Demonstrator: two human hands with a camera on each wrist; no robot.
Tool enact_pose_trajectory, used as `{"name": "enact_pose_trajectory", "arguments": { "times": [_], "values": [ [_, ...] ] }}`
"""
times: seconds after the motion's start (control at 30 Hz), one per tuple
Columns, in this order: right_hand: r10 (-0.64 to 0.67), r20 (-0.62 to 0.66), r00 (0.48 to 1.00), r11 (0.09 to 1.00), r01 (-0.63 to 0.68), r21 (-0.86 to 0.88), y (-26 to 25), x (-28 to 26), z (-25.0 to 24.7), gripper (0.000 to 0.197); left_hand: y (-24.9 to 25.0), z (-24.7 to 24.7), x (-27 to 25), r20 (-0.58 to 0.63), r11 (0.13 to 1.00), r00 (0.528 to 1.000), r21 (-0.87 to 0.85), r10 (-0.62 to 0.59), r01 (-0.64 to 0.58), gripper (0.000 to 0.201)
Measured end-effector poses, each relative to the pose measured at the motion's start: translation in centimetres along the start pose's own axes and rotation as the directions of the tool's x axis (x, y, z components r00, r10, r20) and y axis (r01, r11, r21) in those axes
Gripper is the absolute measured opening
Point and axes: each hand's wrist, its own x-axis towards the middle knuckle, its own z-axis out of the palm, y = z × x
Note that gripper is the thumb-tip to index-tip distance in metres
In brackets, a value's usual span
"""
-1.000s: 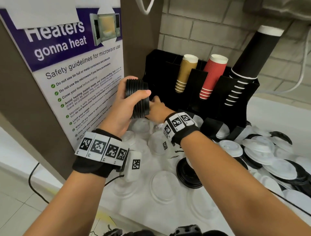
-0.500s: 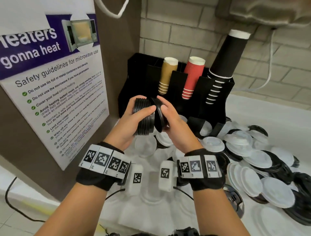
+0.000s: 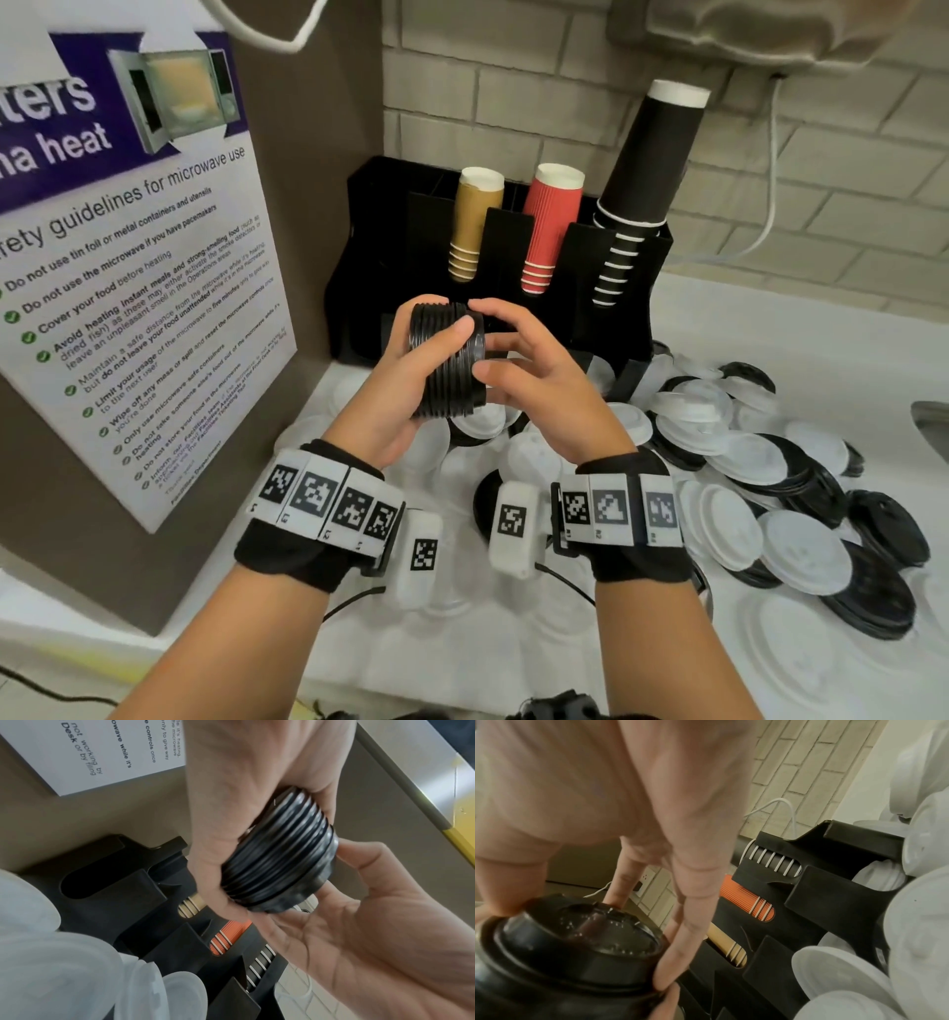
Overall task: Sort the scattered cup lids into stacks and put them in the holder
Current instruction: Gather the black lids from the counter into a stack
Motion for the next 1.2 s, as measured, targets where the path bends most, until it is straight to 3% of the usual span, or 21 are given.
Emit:
{"name": "enact_pose_trajectory", "arguments": {
  "times": [0.27,0.37,0.43,0.5,0.57,0.63,0.67,0.77,0.83,0.9,1.03,1.2],
  "values": [
    [-0.008,-0.014,1.0,1.0,0.008,0.002,0.0,0.0,0.1,0.05,-0.3,0.0,0.1,0.0,1.0,1.0,-0.016,-0.023,0.023,0.038],
    [-0.011,0.036,0.999,1.0,0.012,-0.026,0.2,0.2,0.1,0.049,-0.3,-0.6,0.2,-0.006,0.999,0.999,-0.01,-0.053,0.053,0.05],
    [0.018,0.089,0.996,0.994,-0.008,-0.112,0.3,0.9,0.0,0.042,-0.2,-1.0,0.4,-0.052,0.998,0.996,-0.023,-0.067,0.066,0.053],
    [0.066,0.047,0.997,0.951,-0.049,-0.305,0.4,2.4,-0.3,0.034,0.1,-1.5,0.6,-0.111,0.998,0.992,-0.022,-0.054,0.051,0.047],
    [0.156,-0.032,0.987,0.776,-0.142,-0.614,0.8,4.1,-0.9,0.032,0.6,-2.2,0.7,-0.172,0.999,0.984,-0.029,-0.043,0.038,0.05],
    [0.339,-0.042,0.94,0.486,-0.214,-0.847,1.6,5.5,-1.1,0.048,1.0,-3.0,0.8,-0.21,0.998,0.976,-0.047,-0.061,0.052,0.07],
    [0.436,-0.024,0.899,0.384,-0.21,-0.899,2.0,5.9,-0.8,0.062,1.2,-3.4,0.7,-0.221,0.997,0.973,-0.052,-0.061,0.05,0.075],
    [0.617,0.006,0.787,0.19,-0.142,-0.971,3.2,7.1,0.4,0.093,1.7,-4.1,0.6,-0.252,0.997,0.966,-0.066,-0.057,0.042,0.083],
    [0.659,-0.02,0.752,0.058,-0.078,-0.995,3.9,7.9,1.1,0.101,1.7,-4.4,0.5,-0.262,0.997,0.963,-0.053,-0.061,0.048,0.091],
    [0.662,-0.038,0.749,-0.027,-0.027,-0.999,3.9,8.3,1.6,0.098,1.8,-4.5,0.3,-0.264,0.998,0.962,-0.043,-0.063,0.054,0.094],
    [0.631,-0.034,0.775,-0.067,0.011,-0.998,2.9,8.5,1.7,0.087,2.2,-4.6,-0.1,-0.271,0.999,0.961,-0.032,-0.05,0.043,0.096],
    [0.41,0.14,0.901,0.166,0.077,-0.983,0.4,9.3,3.3,0.087,3.1,-5.0,-0.1,-0.261,0.999,0.965,-0.033,-0.027,0.019,0.096]
  ]
}}
